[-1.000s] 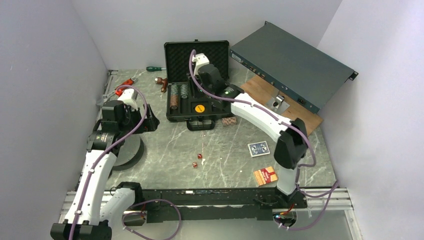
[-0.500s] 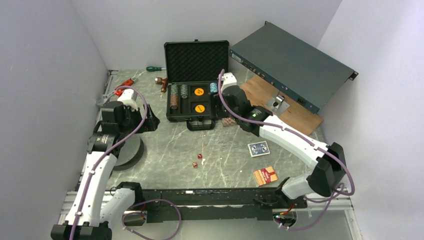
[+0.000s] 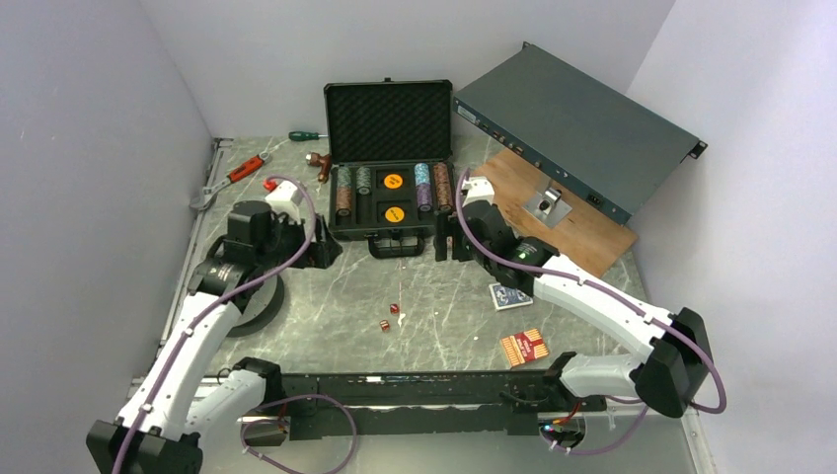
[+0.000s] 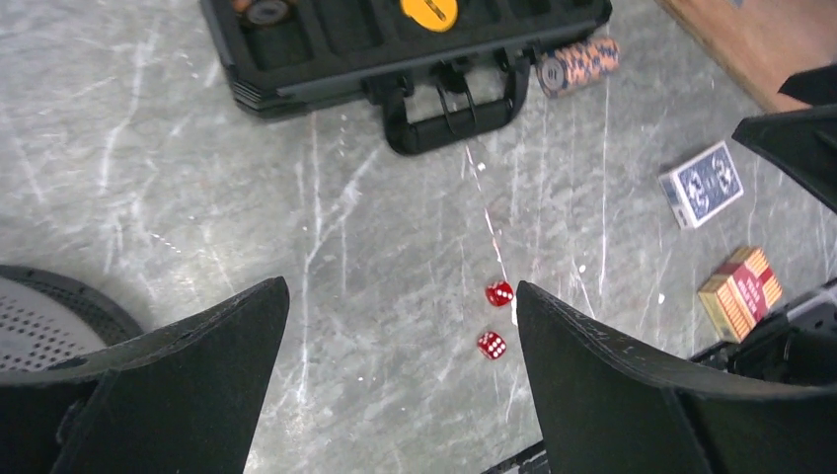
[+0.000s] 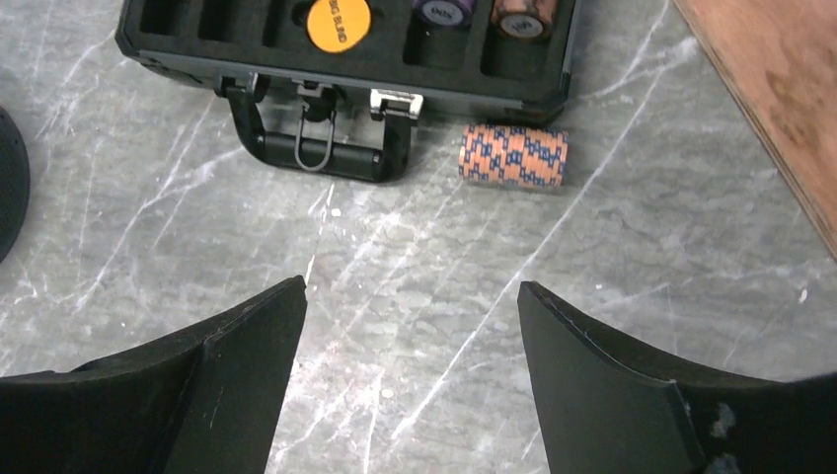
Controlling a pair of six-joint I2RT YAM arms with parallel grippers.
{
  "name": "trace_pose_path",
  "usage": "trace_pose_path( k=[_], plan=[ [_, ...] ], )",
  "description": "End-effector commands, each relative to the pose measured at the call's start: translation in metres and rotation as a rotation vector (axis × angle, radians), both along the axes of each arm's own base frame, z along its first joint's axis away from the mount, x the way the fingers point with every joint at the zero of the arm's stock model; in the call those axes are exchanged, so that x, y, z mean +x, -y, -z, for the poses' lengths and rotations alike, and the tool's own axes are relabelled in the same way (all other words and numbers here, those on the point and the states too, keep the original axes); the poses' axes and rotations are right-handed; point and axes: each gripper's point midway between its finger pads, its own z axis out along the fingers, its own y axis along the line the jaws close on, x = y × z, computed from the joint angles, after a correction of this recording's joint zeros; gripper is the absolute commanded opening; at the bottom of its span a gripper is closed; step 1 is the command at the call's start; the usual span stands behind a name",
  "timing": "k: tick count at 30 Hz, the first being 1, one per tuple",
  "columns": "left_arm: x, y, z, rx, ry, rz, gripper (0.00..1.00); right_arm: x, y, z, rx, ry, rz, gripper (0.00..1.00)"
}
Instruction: Pack up texas hold em set
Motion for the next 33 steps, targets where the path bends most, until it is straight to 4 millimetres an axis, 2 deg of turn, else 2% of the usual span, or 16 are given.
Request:
trace_pose_path(
  k=[1, 5, 12, 15, 19, 28, 33],
  plan=[
    [0.0, 0.019, 0.004, 0.056, -0.019, 0.049, 0.91, -0.01, 0.012, 0.004, 0.036, -0.012, 0.046, 0.82],
    [-0.011, 0.036, 0.027, 0.152, -0.104, 0.093, 0.88, -0.015, 0.016, 0.013, 0.04, -0.029, 0.051, 0.82],
    [-0.028, 0.067, 0.048, 0.205, -0.16, 0.163, 0.87, -0.012, 0.024, 0.019, 0.02, -0.025, 0.103, 0.81],
    [-0.028, 0.075, 0.056, 0.234, -0.166, 0.157, 0.87, -0.008, 0.031, 0.018, -0.011, -0.018, 0.14, 0.81],
    [-0.029, 0.091, 0.066, 0.228, -0.18, 0.173, 0.84, 0.002, 0.036, 0.004, -0.049, 0.025, 0.171, 0.82],
    [-0.035, 0.126, 0.091, 0.273, -0.208, 0.221, 0.79, 0.029, 0.04, -0.054, -0.098, 0.205, 0.184, 0.83],
    [-0.036, 0.141, 0.106, 0.3, -0.236, 0.243, 0.7, 0.039, 0.045, -0.066, -0.172, 0.274, 0.183, 0.86]
  ],
)
